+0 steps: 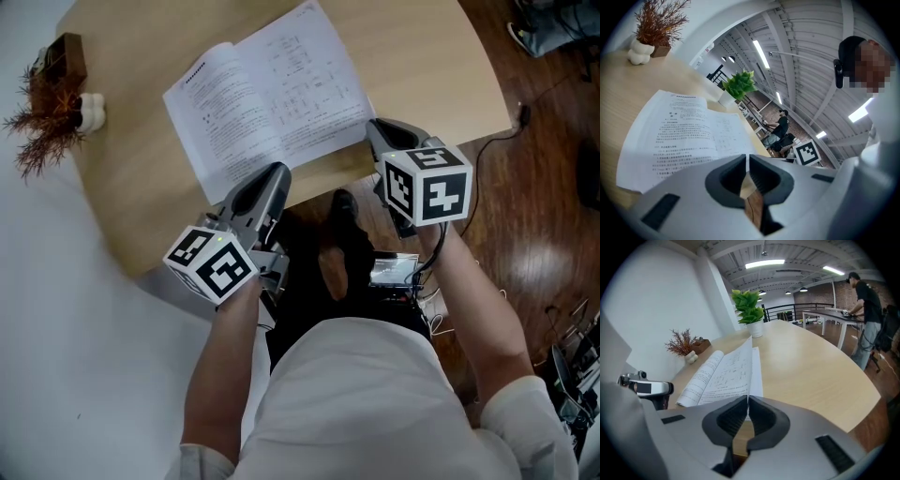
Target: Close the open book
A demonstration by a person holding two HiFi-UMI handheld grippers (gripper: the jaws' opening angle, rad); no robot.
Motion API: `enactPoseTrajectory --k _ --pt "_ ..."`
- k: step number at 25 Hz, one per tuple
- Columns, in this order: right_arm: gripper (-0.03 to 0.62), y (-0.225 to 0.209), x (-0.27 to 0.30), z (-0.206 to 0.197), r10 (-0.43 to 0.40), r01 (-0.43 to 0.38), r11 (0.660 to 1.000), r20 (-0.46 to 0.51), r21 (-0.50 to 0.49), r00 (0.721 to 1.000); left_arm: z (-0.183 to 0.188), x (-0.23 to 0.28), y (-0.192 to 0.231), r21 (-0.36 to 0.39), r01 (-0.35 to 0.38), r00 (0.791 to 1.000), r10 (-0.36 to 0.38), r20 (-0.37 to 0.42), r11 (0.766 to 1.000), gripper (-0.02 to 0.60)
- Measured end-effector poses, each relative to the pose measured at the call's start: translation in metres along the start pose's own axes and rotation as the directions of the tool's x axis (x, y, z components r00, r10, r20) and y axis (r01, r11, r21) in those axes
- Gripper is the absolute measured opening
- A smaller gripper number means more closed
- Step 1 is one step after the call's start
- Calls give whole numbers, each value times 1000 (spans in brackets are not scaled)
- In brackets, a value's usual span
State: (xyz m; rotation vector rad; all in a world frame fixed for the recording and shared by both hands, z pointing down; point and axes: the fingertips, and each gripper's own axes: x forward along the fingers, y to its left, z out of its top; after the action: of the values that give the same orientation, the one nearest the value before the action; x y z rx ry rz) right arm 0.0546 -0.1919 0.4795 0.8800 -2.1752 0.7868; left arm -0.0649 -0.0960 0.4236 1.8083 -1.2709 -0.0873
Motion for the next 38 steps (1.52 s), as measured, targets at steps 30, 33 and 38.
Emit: enactPoseTrajectory --k 30,33,38 --pt "23 -36 2 -22 -140 137 990 -66 -41 988 -9 -2 -13 6 10 1000 -10 -15 1000 -2" --pt "23 -38 1 -24 -146 143 989 -64 -43 987 -10 -3 -14 9 9 1000 -9 -14 1000 -2" --pt "23 -42 -5 -22 -156 153 987 -50 -52 987 -9 -6 -16 14 8 1000 -8 -8 1000 -2"
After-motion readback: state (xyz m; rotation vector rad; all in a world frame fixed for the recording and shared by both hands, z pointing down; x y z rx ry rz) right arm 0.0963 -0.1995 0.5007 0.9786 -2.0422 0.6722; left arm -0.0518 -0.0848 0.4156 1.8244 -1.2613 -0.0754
